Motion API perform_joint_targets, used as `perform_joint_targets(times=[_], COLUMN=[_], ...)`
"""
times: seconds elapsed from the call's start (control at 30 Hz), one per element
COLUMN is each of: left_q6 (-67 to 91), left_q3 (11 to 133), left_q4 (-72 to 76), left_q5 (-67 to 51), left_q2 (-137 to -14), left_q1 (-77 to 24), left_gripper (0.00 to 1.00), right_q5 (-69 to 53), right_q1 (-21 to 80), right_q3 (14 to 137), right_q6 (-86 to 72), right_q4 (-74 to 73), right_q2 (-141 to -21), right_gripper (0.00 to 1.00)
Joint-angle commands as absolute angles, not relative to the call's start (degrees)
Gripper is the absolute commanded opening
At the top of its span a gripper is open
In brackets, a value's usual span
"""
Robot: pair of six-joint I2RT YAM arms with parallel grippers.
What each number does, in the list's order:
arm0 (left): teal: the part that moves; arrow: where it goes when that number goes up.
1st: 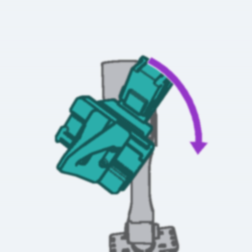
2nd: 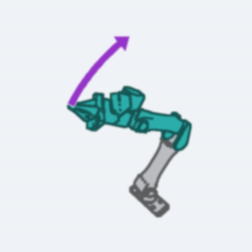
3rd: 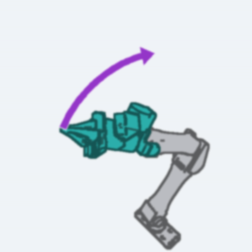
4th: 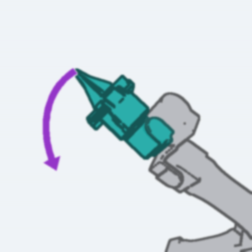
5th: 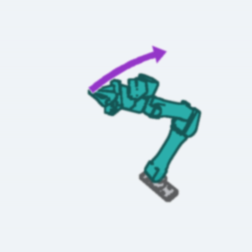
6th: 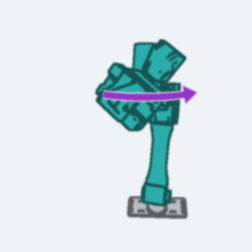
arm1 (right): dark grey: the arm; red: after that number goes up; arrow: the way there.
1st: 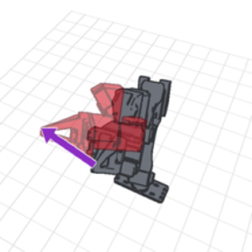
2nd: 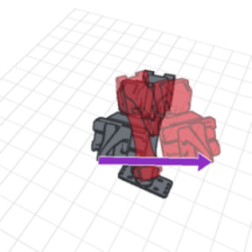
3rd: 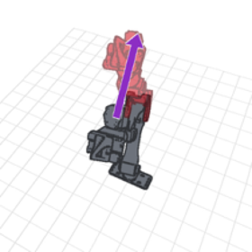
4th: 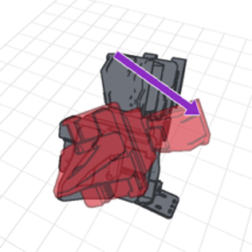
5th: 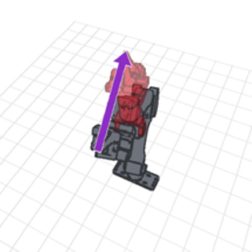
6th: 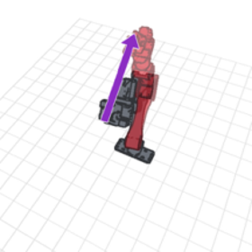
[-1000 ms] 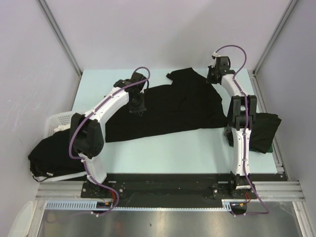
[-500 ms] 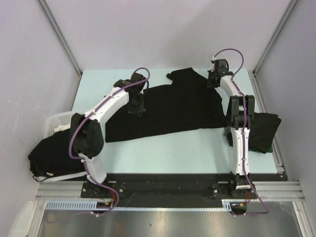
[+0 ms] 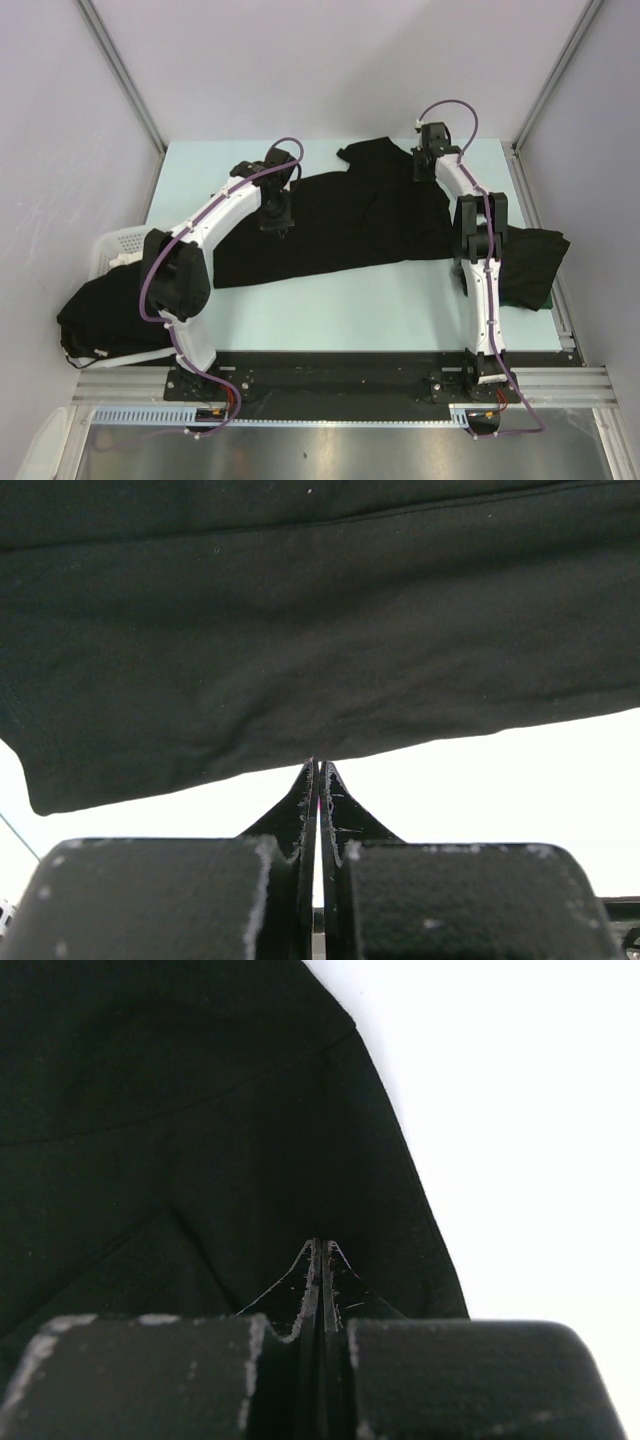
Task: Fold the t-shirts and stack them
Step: Grap the side of the flattened tshirt furthest away from the robot with both arms
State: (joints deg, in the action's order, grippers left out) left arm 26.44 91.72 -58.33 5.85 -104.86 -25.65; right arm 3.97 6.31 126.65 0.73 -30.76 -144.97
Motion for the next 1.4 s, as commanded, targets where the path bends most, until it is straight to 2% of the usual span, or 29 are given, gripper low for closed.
perform_joint_targets(times=[0.0, 0.5, 1.1, 1.37], left_q6=[25.0, 23.2, 21.9, 21.3], left_q3=[94.1, 94.2, 95.3, 95.4], left_q4=[-59.2, -58.5, -57.8, -57.4], left_q5=[6.7, 6.1, 4.2, 3.7], left_q2=[-103.8, -104.2, -105.2, -105.5], left_q1=[-25.9, -25.9, -25.9, -25.9], left_gripper=[0.00, 0.00, 0.00, 0.00], right_q5=[8.3, 12.0, 15.1, 18.1], right_q1=[6.9, 7.6, 6.2, 6.3], right_q3=[126.3, 123.3, 109.7, 111.6], right_q6=[3.5, 3.6, 4.6, 4.0], right_q4=[-33.5, -37.8, -36.6, -34.6], right_q2=[-146.3, -146.7, -139.0, -138.0], right_gripper=[0.00, 0.00, 0.00, 0.00])
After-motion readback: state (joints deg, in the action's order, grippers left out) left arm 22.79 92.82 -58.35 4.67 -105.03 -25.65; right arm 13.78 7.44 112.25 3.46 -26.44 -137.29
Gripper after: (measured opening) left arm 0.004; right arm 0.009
